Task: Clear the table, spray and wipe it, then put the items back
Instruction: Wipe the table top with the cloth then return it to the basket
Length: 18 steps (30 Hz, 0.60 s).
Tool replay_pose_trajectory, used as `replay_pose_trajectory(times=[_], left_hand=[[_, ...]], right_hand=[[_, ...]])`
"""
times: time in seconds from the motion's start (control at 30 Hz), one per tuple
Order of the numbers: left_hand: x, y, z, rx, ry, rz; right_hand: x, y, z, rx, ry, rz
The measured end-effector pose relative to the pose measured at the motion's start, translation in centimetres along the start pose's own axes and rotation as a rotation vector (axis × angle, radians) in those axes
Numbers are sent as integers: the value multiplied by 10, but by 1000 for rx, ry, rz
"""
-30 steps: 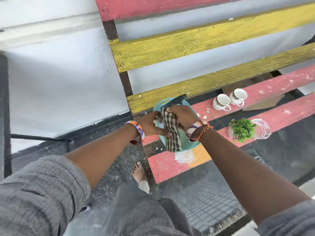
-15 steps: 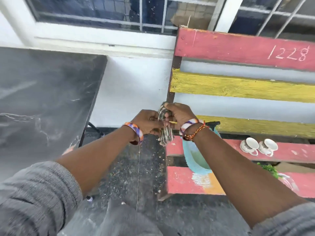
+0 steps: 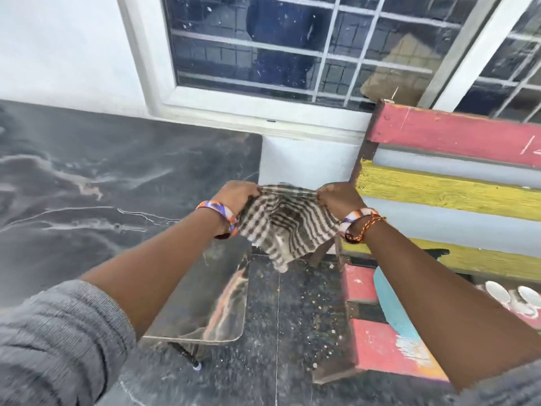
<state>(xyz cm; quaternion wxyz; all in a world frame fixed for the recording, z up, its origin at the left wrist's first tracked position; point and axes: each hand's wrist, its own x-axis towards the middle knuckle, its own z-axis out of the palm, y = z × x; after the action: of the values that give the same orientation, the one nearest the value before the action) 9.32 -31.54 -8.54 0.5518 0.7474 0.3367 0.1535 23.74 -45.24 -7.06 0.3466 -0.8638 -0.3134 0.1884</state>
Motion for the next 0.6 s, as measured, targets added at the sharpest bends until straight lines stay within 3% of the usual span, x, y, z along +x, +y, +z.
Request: replay_pose_trajectory(times=[0.07,0.17,0.23,0.33,0.43,0.53,0.6], left_hand=[[-5,5,-37,151,-77,53],[-13,27,-84,516,-318,123],[-11,44,-112,641,-237,269],[-10,65,-146,583,33,411],[-13,66,-174,773,-121,425],[-13,64,-201,797,-91,444],[-16,61,-212,822,-106,436]], right_hand=[[7,-29,10,12,47,-2],[6,-81,13,3,53,-140],[0,-118,14,0,120,-291],[-4,-154,23,-60,315,-478],[-1,-157,49,-324,190,-466],[-3,-171,56,-83,433,-448],[0,-178,64,-94,470,-432]])
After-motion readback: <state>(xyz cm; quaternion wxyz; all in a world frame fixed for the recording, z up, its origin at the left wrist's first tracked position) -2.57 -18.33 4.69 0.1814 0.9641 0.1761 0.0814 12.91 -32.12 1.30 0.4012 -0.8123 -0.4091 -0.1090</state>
